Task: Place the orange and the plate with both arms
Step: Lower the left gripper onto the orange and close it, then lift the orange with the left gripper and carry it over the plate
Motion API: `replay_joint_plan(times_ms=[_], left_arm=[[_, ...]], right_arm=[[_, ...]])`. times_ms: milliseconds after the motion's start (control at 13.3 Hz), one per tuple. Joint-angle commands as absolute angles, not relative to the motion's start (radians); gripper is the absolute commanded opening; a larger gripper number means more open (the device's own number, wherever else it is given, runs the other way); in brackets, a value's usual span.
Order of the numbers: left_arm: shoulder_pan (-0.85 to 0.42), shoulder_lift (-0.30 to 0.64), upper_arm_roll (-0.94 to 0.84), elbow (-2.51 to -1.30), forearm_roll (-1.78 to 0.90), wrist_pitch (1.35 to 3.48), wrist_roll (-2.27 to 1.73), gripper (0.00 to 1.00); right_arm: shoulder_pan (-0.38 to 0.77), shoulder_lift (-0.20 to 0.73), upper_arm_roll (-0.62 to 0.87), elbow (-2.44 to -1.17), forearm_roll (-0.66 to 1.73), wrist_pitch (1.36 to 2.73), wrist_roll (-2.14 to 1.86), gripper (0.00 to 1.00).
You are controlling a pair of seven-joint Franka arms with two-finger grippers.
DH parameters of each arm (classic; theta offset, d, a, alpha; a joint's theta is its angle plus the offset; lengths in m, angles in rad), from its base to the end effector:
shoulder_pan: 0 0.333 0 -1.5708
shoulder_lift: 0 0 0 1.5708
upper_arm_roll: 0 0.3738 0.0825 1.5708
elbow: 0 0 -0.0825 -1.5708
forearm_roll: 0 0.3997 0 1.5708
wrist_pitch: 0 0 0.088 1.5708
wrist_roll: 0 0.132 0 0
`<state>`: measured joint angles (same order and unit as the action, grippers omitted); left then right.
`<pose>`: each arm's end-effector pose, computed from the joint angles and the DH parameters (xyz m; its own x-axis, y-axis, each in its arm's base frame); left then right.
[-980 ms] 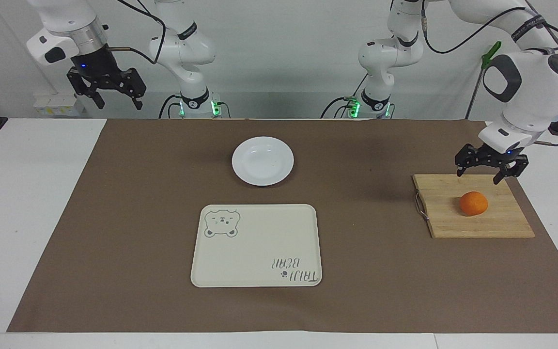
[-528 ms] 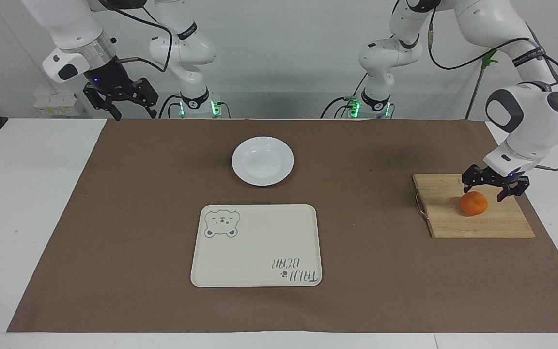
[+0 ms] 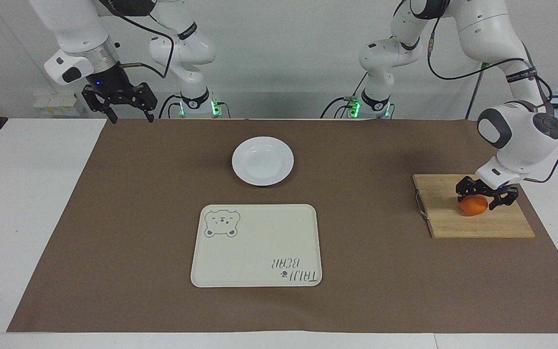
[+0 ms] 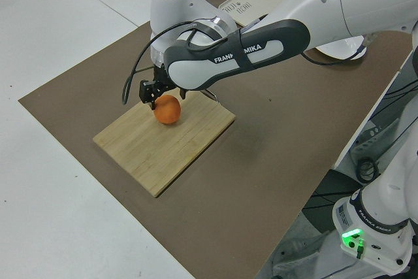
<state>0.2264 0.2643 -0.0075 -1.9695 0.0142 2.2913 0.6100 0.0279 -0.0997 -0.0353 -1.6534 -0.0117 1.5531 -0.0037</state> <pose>0.6231 0.1395 0.3646 0.9200 -0.3897 0.0418 -0.3882 -0.9207 -0.0405 0.5310 -0.0066 0.6704 1.0000 -0.0037 -0.0007 -0.0037 -1.0000 0.0082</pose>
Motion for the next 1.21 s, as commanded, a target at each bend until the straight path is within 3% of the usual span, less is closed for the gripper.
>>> replay_joint_plan(times_ms=[0,75,151,528,1131], left_arm=[[0.253,0.249,-0.012,-2.009,0.017,2.319,0.617,0.68],[0.258,0.247,-0.011,-2.01,0.017,2.307,0.617,0.25],[0.267,0.247,-0.012,-2.003,0.017,2.283,0.612,0.02],[0.165,0.18,-0.023,-1.979,0.018,2.232,0.603,0.0],[-0.318,0.121,-0.025,-2.0,0.017,2.154,0.39,0.0]], right_arm=[[0.048,-0.112,-0.032,-1.612,-0.09,1.49,-0.02,1.0],[0.045,-0.11,-0.032,-1.603,-0.075,1.468,-0.018,1.0],[0.044,-0.112,-0.034,-1.601,-0.066,1.462,-0.014,1.0],[0.041,-0.118,-0.037,-1.602,-0.012,1.466,0.011,1.0],[0.031,-0.118,-0.048,-1.601,-0.015,1.463,0.011,1.0]])
